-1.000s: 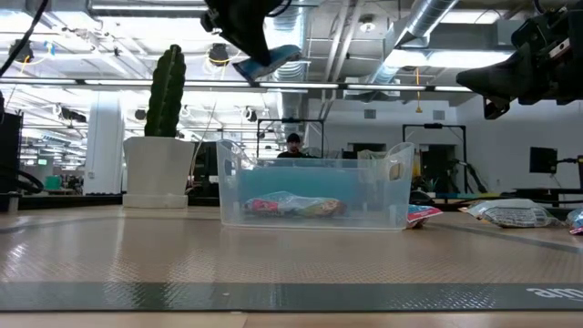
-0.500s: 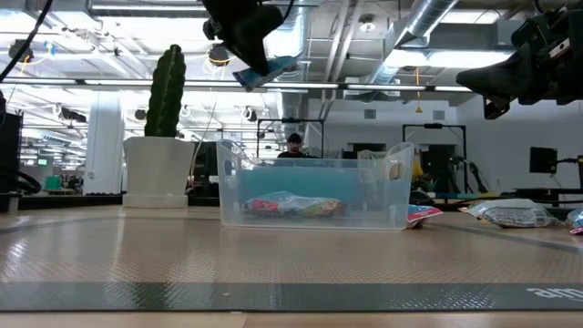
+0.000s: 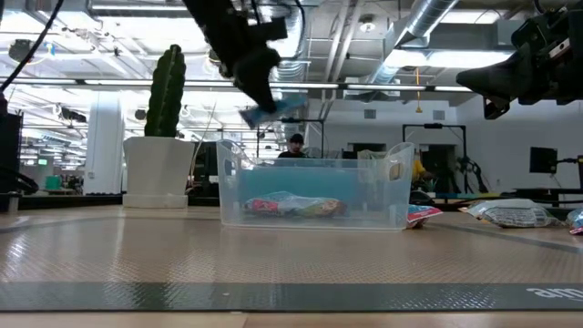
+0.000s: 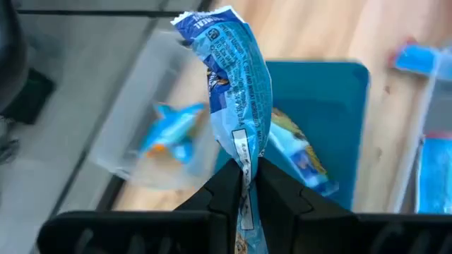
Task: Pick and place Granola Bars by type
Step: Put the left blue granola bar into the blue bin, then put the top left red granola bar into the bottom transparent bin
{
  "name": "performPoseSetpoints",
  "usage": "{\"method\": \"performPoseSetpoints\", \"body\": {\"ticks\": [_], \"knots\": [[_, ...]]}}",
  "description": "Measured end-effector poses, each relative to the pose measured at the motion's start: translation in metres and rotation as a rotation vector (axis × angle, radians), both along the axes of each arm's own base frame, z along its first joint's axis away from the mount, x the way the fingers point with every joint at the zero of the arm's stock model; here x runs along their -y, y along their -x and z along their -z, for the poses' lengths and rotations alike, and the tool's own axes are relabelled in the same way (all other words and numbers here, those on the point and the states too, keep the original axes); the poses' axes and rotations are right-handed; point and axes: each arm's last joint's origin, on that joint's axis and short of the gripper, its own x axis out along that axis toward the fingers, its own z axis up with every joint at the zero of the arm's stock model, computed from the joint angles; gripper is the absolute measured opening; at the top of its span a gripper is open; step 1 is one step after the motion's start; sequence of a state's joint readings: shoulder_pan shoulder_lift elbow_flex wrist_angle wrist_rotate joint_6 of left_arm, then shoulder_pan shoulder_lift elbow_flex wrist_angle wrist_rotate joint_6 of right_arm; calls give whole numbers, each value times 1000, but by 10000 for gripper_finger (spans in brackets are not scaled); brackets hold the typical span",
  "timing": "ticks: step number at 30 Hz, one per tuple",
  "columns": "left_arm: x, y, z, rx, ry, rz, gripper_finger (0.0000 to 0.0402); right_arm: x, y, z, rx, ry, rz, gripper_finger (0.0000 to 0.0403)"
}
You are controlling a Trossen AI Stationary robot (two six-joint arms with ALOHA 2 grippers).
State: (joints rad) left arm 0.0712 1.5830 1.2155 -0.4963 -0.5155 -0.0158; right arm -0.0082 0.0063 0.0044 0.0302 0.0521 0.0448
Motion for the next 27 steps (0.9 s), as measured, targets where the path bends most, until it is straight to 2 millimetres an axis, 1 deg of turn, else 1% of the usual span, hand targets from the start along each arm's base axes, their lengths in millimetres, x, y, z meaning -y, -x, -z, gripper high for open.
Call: {"method": "performPoseSetpoints", "body": {"ticks": [2, 4, 8, 10, 14, 18, 21, 27], "knots": [[-2, -2, 10, -35, 23, 43, 36, 0, 0, 0, 0, 0, 0, 0], [-5, -8, 15, -16, 46, 87, 36, 0, 0, 0, 2, 0, 0, 0], [-12, -12, 29, -57, 56, 96, 36, 0, 0, 0, 4, 0, -1, 0], [-16, -16, 32, -52, 44, 102, 36, 0, 0, 0, -3, 0, -1, 0], [-24, -17, 39, -79, 50, 88, 36, 0, 0, 1, -8, 0, 0, 0], [-27, -18, 42, -88, 23, 58, 39, 0, -1, 1, -16, 0, 0, 0], [-29, -17, 43, -98, 27, 55, 54, 0, -1, 2, -24, 0, 0, 0], [-29, -17, 43, -101, 27, 53, 103, 0, -1, 2, -22, 0, 0, 0]]}}
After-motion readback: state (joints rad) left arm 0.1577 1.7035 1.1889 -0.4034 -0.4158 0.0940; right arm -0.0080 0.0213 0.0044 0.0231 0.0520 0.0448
